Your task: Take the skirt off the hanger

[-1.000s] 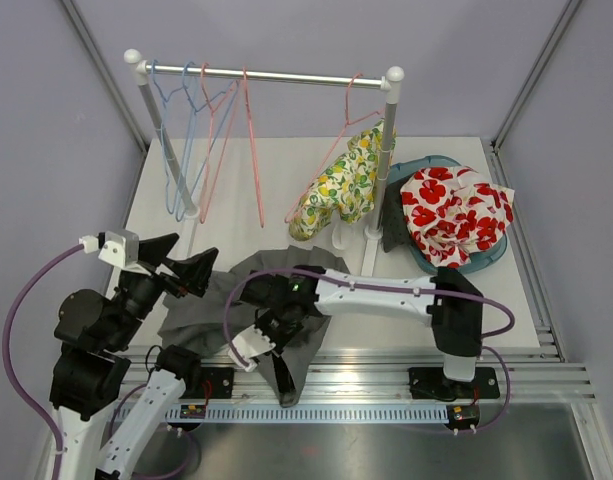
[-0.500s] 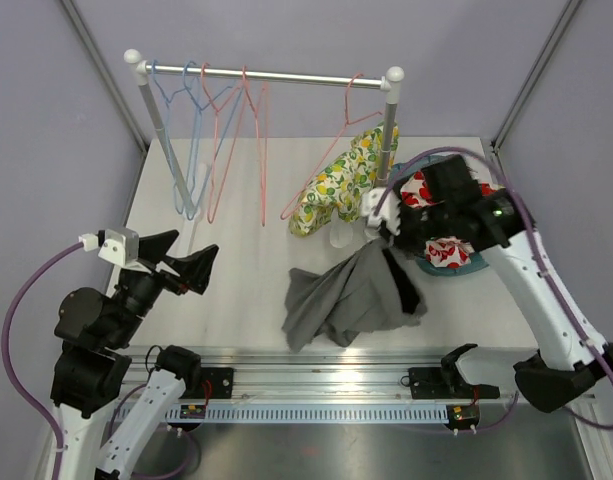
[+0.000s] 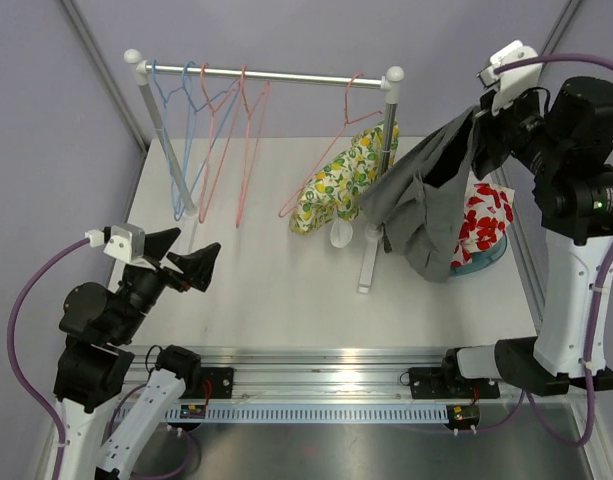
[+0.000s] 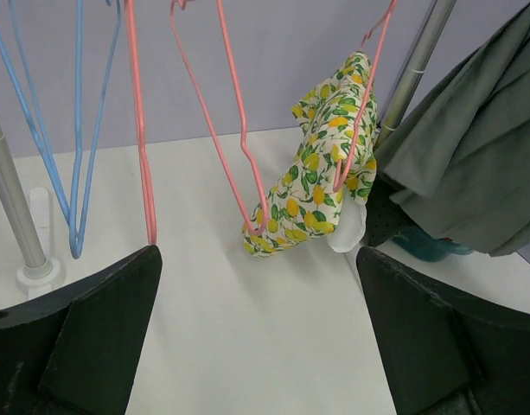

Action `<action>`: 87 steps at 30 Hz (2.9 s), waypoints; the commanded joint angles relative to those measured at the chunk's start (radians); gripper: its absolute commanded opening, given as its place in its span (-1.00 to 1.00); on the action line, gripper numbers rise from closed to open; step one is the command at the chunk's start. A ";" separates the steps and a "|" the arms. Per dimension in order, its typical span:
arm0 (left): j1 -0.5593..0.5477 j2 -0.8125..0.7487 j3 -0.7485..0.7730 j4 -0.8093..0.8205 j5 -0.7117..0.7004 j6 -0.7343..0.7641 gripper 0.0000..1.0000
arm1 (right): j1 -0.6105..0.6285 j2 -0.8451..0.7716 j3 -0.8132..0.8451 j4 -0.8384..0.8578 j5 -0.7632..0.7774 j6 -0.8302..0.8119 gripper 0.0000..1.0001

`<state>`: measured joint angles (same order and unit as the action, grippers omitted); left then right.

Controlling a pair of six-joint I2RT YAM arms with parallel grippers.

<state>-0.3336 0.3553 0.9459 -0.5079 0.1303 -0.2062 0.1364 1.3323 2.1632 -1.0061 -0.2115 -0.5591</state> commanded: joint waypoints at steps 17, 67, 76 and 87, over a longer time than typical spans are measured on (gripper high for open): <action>0.004 -0.019 -0.036 0.057 0.011 0.033 0.98 | -0.374 0.259 0.089 0.150 -0.046 -0.021 -1.00; -0.283 0.833 0.500 0.250 0.026 0.083 0.84 | -0.370 0.026 -0.676 0.054 -0.570 -0.004 0.99; -0.352 1.123 0.748 0.215 -0.090 0.240 0.64 | -0.370 -0.091 -0.931 0.187 -0.967 0.034 0.99; -0.420 1.248 0.838 0.215 -0.254 0.367 -0.30 | -0.370 -0.079 -0.953 0.187 -0.977 0.036 0.99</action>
<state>-0.7410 1.5990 1.7126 -0.3290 -0.0433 0.0971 -0.2317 1.2560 1.2072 -0.8490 -1.1465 -0.5270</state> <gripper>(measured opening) 0.402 0.993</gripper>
